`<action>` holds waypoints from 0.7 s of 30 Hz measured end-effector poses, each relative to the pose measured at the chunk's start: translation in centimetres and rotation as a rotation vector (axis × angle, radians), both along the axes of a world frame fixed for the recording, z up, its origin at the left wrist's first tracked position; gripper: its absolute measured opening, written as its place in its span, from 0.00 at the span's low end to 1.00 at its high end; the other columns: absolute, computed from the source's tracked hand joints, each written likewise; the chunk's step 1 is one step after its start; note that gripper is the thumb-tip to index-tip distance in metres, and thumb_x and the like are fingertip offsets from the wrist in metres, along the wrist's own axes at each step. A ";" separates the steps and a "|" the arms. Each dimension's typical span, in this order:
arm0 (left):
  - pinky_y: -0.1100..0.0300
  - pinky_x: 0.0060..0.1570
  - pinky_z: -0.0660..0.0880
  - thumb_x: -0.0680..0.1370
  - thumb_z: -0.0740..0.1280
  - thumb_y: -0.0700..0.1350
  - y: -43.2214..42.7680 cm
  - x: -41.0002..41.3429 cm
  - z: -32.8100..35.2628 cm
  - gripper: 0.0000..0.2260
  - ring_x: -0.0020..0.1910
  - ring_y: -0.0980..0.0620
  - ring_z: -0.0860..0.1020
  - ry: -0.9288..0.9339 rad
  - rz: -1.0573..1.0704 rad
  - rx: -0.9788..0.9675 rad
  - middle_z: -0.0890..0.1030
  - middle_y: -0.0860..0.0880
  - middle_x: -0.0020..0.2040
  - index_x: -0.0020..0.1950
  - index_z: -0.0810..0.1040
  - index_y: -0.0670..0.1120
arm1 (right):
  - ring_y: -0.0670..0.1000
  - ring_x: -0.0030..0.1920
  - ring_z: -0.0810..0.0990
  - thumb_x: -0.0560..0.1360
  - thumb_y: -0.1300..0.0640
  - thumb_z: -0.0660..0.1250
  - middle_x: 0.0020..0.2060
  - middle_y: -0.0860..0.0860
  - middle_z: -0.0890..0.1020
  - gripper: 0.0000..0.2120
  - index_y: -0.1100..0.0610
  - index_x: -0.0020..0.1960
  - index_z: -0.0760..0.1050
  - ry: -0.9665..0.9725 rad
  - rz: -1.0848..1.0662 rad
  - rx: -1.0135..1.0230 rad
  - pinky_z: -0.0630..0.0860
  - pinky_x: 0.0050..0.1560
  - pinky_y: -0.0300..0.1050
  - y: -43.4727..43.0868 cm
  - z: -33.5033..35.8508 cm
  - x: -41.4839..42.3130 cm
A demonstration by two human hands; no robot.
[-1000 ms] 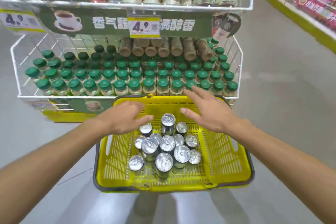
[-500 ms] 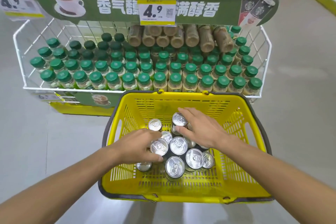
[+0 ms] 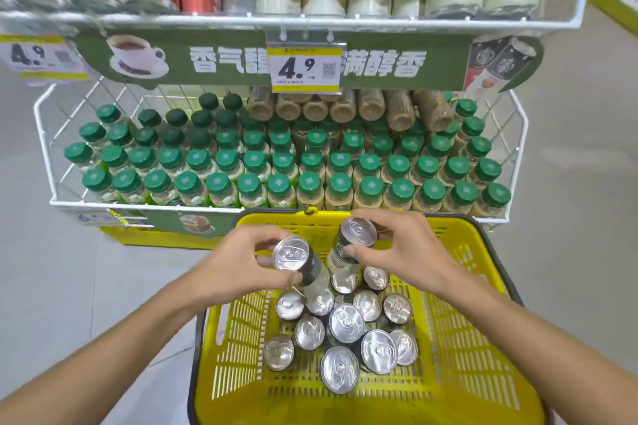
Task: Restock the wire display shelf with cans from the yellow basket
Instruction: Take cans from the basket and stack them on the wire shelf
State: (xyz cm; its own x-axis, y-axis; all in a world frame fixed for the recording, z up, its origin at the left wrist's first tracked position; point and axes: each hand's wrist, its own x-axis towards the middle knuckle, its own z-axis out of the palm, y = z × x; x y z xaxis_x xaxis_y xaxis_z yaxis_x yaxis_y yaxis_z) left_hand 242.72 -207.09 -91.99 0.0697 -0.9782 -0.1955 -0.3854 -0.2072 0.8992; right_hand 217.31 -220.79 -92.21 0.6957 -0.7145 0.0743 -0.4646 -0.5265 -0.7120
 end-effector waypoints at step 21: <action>0.50 0.50 0.85 0.73 0.79 0.51 -17.4 4.1 32.7 0.10 0.48 0.53 0.86 -0.132 0.028 -0.299 0.88 0.50 0.49 0.52 0.85 0.50 | 0.36 0.39 0.82 0.75 0.41 0.74 0.44 0.40 0.87 0.15 0.49 0.57 0.87 -0.052 -0.015 -0.298 0.74 0.37 0.30 -14.2 33.1 5.4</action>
